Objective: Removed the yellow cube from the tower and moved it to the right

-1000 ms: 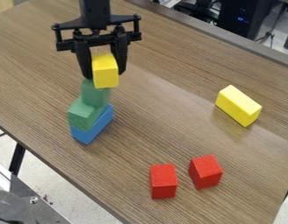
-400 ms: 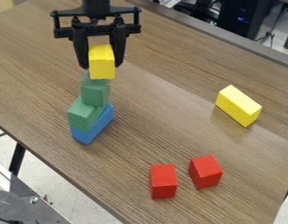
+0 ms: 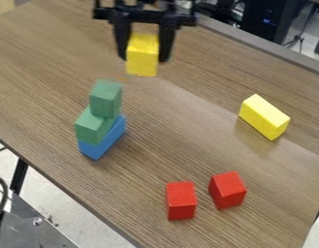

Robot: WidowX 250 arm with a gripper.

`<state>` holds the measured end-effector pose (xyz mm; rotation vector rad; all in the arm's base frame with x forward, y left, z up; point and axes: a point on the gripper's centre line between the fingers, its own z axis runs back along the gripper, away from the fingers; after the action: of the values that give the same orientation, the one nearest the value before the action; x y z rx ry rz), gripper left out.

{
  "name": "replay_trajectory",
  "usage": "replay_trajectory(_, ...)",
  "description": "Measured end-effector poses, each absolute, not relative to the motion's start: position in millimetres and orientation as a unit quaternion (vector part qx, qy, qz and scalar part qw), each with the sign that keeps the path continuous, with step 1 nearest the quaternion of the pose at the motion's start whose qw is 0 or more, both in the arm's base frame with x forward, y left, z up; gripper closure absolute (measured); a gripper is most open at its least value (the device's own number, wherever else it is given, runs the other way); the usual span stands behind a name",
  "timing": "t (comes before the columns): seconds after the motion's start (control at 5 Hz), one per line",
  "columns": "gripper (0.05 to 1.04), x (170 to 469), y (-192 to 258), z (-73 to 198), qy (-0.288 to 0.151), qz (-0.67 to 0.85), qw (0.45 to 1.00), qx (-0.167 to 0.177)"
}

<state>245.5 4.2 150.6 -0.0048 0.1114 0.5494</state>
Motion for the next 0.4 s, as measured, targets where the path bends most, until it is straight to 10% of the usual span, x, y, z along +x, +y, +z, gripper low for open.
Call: replay_trajectory(0.4,0.509,262,-38,128,0.078,0.154,0.985,0.009)
